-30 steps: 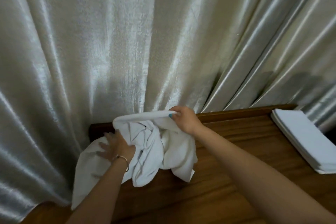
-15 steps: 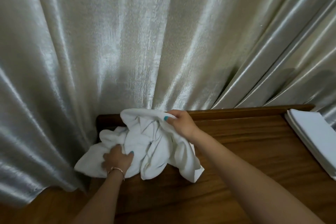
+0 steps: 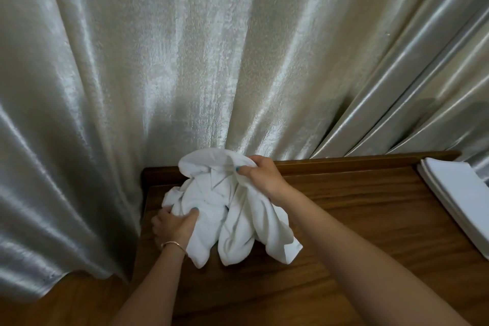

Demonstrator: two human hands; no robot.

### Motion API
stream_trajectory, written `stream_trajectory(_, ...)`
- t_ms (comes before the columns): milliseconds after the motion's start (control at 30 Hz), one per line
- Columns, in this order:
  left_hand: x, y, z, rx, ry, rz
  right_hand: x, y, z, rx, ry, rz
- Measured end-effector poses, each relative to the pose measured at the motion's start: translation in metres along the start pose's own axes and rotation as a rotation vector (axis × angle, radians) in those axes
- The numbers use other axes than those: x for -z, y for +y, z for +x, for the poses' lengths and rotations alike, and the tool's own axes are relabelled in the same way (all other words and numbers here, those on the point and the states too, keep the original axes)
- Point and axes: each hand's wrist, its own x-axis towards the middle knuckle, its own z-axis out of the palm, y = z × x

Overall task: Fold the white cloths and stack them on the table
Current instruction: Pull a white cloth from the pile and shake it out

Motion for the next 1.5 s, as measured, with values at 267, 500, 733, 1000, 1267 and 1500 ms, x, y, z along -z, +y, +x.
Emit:
stream_trajectory(267,0.027,0.060,-0.013,-0.352,0.029,-0.196,0.013,-0.026,0.006,0.166,-0.004,-0.267)
stream_trajectory(500,0.020,0.165,-0.060,-1.065,-0.510,0.107,0.042,-0.031,-0.015,0.189,-0.074,-0.475)
stream_trajectory(733,-0.001,0.214,-0.089,-1.151,-0.674,0.177,0.087,-0.048,-0.036,0.171,0.293,-0.620)
stream_trajectory(1000,-0.010,0.214,-0.062,-1.163,-0.517,0.394,0.147,-0.036,-0.051,0.154,0.563,-0.378)
stream_trajectory(1267,-0.010,0.192,-0.037,-0.890,-0.074,0.475,0.156,-0.029,-0.045,0.232,0.412,-0.305)
stream_trajectory(1500,0.038,0.230,-0.029,-0.953,0.187,0.291,0.130,-0.082,-0.031,0.417,0.385,-0.244)
